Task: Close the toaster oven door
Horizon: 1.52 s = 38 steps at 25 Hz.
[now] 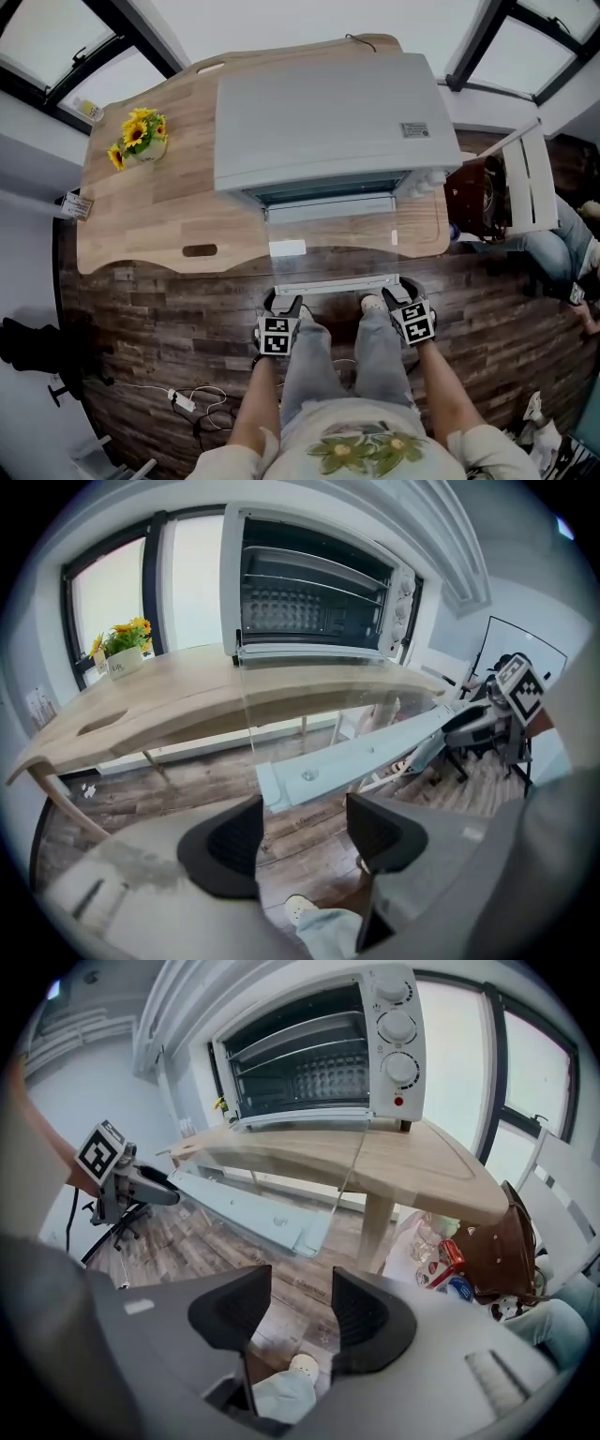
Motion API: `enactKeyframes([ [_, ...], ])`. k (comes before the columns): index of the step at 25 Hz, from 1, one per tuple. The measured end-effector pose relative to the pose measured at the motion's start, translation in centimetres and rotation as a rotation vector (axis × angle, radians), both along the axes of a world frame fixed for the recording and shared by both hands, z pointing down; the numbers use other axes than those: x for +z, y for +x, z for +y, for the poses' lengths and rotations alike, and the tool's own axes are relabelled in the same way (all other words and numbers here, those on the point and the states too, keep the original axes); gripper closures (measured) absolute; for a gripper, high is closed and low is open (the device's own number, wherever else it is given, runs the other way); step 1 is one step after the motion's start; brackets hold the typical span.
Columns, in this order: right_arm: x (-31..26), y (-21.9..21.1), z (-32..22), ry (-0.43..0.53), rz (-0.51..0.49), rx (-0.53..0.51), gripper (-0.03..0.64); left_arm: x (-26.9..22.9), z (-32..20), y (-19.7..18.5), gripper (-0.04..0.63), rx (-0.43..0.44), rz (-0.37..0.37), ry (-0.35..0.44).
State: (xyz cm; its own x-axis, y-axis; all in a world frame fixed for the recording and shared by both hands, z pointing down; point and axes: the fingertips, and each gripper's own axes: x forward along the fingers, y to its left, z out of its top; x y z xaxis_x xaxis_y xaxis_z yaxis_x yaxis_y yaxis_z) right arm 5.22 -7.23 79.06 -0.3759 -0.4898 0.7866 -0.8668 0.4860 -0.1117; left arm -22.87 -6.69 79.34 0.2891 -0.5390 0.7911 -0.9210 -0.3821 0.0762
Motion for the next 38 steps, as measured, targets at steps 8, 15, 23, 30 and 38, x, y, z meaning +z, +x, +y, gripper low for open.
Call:
enactKeyframes([
  [8,-0.3,0.5,-0.8,0.058,-0.016,0.067,0.503,-0.7,-0.7,0.4,0.321,0.011,0.019,0.036],
  [15,-2.1,-0.1,-0.5,0.082,-0.047,0.067,0.535,-2.0,-0.6,0.4,0.321,0.005,0.044,0.063],
  [23,-4.3,-0.1,0.1,0.117,-0.084,0.075,0.531,-4.7,-0.5,0.4,0.321,-0.041,0.095,0.11],
  [30,-5.6,-0.4,0.3,0.12,-0.136,0.093,0.531,-6.1,-0.5,0.4,0.321,-0.058,0.118,0.134],
  [38,-7.9,-0.4,0.3,0.14,-0.202,0.133,0.499,-8.0,-0.8,0.4,0.321,-0.07,0.14,0.179],
])
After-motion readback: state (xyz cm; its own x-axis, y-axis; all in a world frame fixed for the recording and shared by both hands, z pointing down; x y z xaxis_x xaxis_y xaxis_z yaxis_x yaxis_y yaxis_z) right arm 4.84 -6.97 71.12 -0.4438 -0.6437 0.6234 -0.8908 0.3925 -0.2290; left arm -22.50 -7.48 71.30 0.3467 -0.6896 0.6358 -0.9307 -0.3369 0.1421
